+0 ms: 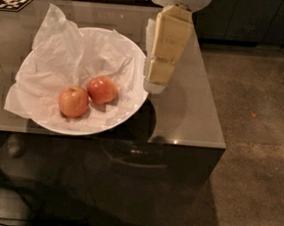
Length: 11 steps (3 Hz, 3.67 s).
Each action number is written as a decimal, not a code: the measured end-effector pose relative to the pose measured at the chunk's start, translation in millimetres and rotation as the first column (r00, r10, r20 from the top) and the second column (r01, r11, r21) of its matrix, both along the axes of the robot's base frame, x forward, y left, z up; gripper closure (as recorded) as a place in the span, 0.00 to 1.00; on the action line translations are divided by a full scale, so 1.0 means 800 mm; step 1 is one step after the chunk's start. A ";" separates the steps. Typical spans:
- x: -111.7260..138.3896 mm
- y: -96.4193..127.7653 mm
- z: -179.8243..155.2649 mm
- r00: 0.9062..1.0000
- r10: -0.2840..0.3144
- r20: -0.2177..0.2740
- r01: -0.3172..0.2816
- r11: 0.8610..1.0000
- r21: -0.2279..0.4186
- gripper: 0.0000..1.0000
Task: Pick apple from white bowl
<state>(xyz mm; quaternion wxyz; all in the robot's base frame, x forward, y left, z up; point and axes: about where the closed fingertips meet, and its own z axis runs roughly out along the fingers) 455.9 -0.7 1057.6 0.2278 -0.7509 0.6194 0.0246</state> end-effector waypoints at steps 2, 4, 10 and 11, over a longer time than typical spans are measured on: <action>0.050 0.059 -0.091 0.982 0.114 -0.149 -0.111 0.993 0.026 0.00; 0.063 0.067 -0.108 0.984 0.101 -0.145 -0.093 0.994 0.057 0.00; 0.112 0.123 -0.207 0.959 0.192 -0.207 -0.170 0.978 0.120 0.00; 0.123 0.109 -0.226 0.958 0.180 -0.223 -0.152 0.979 0.138 0.00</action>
Offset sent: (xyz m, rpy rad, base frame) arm 0.0601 0.0585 -0.1174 -0.0089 0.2894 0.1763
